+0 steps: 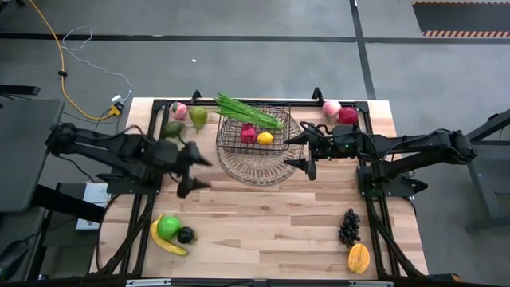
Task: Build produce basket
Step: Put the apple into the black wire basket
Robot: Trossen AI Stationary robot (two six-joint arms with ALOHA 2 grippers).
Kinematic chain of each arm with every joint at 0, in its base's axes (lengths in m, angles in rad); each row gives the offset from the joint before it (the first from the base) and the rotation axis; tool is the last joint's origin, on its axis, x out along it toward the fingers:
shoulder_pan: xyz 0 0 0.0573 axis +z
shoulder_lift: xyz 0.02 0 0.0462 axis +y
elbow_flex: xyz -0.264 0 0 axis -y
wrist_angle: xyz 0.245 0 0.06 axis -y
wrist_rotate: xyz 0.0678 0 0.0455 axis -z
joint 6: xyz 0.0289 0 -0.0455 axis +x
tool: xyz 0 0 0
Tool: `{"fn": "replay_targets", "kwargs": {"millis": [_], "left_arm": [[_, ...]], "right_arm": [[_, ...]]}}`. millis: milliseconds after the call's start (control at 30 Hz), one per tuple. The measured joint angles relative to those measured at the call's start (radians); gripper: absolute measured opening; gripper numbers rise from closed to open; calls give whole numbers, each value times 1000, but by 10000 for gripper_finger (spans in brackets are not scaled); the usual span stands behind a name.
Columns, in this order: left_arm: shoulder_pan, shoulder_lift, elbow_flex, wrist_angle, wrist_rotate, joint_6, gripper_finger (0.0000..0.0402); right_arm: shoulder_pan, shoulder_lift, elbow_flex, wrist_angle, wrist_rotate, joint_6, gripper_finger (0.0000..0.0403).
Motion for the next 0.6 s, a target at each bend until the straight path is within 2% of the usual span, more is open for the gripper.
{"fn": "replay_targets", "kwargs": {"millis": [200,300,400,600], "left_arm": [[-193,98,8,-237,190,-60,392],[-301,131,8,-291,243,-75,392],[-400,150,8,-334,238,-82,392],[-557,183,8,-398,160,-90,392]], "right_arm": [[0,0,0,-3,0,0,334],[0,0,0,-8,0,0,334],[0,0,0,-8,0,0,334],[0,0,0,-24,0,0,334]]}}
